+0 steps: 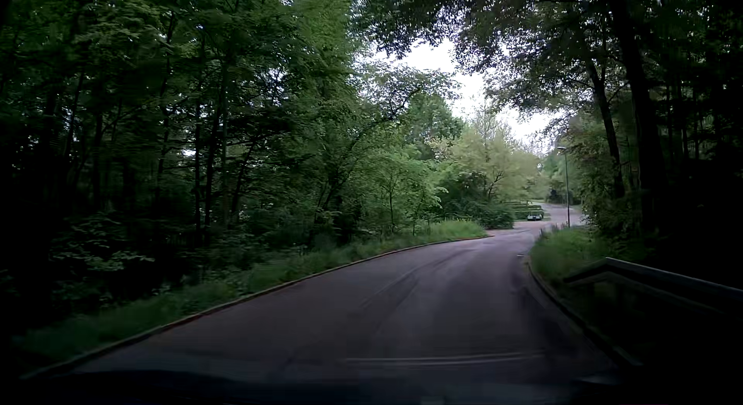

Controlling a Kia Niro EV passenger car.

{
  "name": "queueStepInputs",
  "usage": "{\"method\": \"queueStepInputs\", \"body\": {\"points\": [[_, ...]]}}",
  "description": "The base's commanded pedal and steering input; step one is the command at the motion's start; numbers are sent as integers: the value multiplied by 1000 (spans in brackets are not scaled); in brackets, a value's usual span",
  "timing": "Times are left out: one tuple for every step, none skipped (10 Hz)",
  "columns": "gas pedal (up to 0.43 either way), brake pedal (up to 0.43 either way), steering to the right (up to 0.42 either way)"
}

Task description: Follow the waypoints while adhering to traffic rules and regulations

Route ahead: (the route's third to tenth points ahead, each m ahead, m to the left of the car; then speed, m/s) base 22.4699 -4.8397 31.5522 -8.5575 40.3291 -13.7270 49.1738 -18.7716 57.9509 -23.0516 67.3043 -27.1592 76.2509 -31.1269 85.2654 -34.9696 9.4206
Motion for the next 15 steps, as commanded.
{"method": "queueStepInputs", "body": {"points": [[39,0,84],[39,0,84],[39,0,83],[39,0,81],[39,0,80],[39,0,78],[39,0,76],[39,0,72],[39,0,69],[39,0,68],[59,0,68],[67,0,68],[79,0,69],[98,0,73],[98,0,73]]}}
